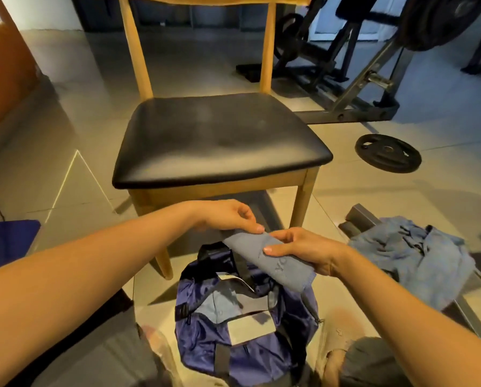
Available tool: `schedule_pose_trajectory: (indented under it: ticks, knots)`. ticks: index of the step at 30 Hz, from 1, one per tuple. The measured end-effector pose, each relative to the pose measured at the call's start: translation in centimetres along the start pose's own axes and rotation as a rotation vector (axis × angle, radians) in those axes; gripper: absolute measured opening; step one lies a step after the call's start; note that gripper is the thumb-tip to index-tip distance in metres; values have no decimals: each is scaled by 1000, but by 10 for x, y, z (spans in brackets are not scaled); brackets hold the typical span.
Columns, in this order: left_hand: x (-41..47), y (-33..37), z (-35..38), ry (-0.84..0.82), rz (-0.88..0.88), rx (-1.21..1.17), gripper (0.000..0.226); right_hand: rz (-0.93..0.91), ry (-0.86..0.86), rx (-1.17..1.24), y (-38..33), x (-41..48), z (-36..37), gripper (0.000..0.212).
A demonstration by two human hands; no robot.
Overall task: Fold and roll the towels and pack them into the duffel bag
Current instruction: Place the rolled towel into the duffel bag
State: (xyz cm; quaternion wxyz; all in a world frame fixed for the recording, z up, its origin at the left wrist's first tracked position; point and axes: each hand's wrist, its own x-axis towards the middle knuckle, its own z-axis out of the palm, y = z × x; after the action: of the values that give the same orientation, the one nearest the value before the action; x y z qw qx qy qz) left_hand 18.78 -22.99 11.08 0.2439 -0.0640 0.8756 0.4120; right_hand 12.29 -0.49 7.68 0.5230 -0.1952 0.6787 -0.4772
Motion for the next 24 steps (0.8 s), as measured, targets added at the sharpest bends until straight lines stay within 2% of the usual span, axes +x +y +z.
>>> schedule_pose_trajectory:
  ticks: [2,4,8,11,13,17,19,21,22,24]
  knots:
    - [14,-20,14,-70,-93,8,49,51,-25,8,25,14,5,24]
    - [31,-37,29,-94,-118,35,49,114,-21,23,51,29,11,25]
    - [72,-83,62,-25,-135,70,40,251,54,-42,103,59,16,23]
    - [97,-125,81,35,-146,236,31,398,141,-104,139,78,14,49]
    - [109,-144,92,48,-149,391,22,469,159,-106,157,90,13,54]
    - [132,-172,116,-18,-113,563,31,555,150,-41,175,117,13,36]
    - [138,-179,123,-26,-63,588,18,577,149,-39,176,128,16,15]
    - [143,-183,120,-38,-60,579,15,593,180,-5,177,137,18,34]
    - [146,-184,116,-41,-75,549,20,611,181,-7,175,139,19,34]
    - [148,-187,105,-20,-102,439,28,622,189,-38,172,141,21,12]
